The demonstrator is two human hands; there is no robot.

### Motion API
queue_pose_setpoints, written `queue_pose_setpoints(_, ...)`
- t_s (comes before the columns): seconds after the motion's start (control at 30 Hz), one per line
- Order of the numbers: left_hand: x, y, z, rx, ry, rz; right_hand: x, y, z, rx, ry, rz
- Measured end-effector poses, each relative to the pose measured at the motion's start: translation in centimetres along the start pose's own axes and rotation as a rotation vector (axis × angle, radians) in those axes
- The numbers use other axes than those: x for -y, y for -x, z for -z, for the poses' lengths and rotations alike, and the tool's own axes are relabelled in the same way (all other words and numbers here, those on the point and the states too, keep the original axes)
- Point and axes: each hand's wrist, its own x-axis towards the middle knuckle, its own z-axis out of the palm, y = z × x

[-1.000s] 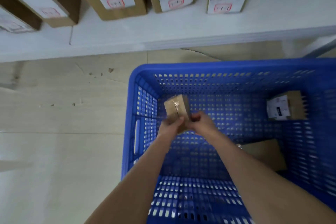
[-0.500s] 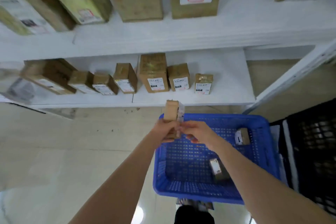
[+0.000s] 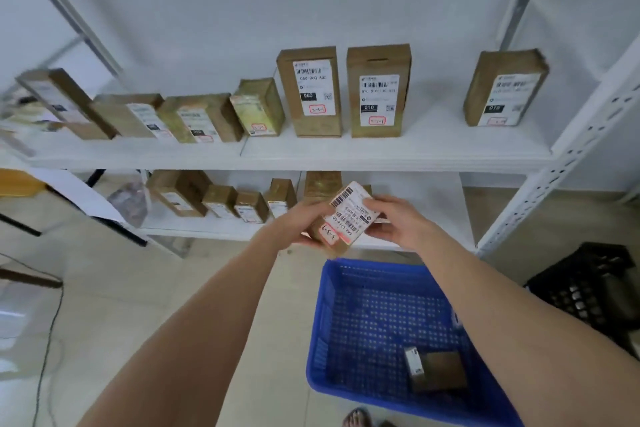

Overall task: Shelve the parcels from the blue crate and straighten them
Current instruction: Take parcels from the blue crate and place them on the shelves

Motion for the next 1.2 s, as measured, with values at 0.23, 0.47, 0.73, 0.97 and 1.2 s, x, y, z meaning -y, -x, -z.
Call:
queue_pose_setpoints(0.23,-2.6,3.8,1.1,-0.148,0.141,-0.144,2.7,4.2,-0.4,-0.031,-0.199,0.056)
queue_pose_setpoints(0.47,-3.5,5.3,0.5,-0.168,0.155,-0.174,3.8,6.0,-0.2,-0.019,-0.148,0.114)
queue_pose_setpoints(0.73,-2.6,6.0,0.4,-0.221,0.094,-0.228,4.3,5.8,-0.9,-0.059,0.092,0.136)
queue_pose_setpoints(0.97,-2.2,6.4,2.7,-0.286,-0.085,-0.233,1.1,4.8,-3.8,-0.028,0.174,0.121)
queue_pose_setpoints(1.2,-1.0,7.3,7.1,-0.276,-0.206,-0.274,-1.1,4.7,-9.6,0.1,0.267,0.091)
